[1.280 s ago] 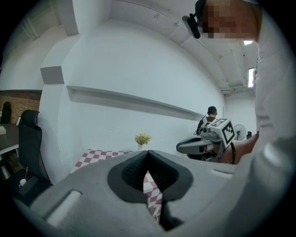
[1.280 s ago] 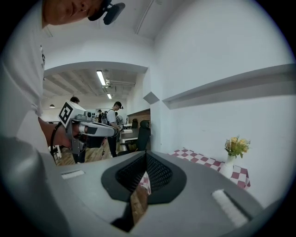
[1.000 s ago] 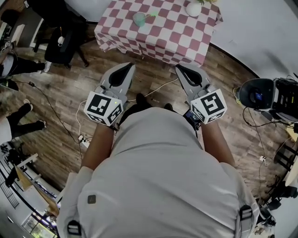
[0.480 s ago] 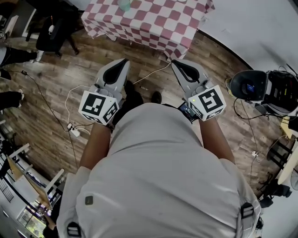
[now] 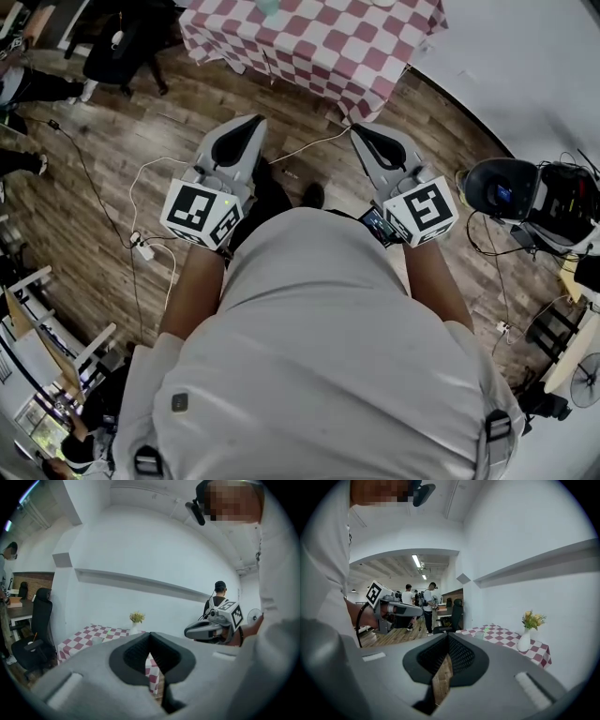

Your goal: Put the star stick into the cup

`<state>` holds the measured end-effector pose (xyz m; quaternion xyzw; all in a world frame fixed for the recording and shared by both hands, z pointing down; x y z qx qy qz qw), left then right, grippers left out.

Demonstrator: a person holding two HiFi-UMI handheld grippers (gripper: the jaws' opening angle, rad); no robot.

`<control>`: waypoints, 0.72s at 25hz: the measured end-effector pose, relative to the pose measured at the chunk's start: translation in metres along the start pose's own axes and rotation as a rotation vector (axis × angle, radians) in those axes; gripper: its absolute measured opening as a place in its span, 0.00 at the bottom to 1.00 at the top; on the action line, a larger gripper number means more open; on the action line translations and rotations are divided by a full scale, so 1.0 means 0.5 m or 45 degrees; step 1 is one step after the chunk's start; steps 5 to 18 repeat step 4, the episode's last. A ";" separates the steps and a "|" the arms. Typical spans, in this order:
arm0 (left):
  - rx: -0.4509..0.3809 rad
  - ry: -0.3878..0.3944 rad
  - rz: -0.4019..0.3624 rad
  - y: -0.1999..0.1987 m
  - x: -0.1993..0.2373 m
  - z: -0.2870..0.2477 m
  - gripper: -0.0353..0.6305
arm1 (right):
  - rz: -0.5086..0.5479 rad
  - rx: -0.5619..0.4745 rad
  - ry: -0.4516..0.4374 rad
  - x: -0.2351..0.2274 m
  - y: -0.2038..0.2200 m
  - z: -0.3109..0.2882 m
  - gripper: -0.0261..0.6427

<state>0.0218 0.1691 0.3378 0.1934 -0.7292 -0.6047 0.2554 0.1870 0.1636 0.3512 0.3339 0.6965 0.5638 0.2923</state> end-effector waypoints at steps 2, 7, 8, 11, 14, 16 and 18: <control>-0.002 -0.006 -0.001 0.001 -0.002 -0.001 0.06 | 0.001 0.001 -0.006 -0.002 0.005 0.002 0.05; 0.000 -0.012 -0.002 0.003 -0.003 -0.003 0.06 | 0.001 0.003 -0.014 -0.004 0.008 0.003 0.05; 0.000 -0.012 -0.002 0.003 -0.003 -0.003 0.06 | 0.001 0.003 -0.014 -0.004 0.008 0.003 0.05; 0.000 -0.012 -0.002 0.003 -0.003 -0.003 0.06 | 0.001 0.003 -0.014 -0.004 0.008 0.003 0.05; 0.000 -0.012 -0.002 0.003 -0.003 -0.003 0.06 | 0.001 0.003 -0.014 -0.004 0.008 0.003 0.05; 0.000 -0.012 -0.002 0.003 -0.003 -0.003 0.06 | 0.001 0.003 -0.014 -0.004 0.008 0.003 0.05; 0.000 -0.012 -0.002 0.003 -0.003 -0.003 0.06 | 0.001 0.003 -0.014 -0.004 0.008 0.003 0.05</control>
Point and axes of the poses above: the fingertips, and each gripper's own axes: z backward along the fingers, x to its left, y out of its underside, the point moved 3 cm from there along z, backward along the fingers, and after that the axes turned 4 degrees about -x, right-handed, at the moved point
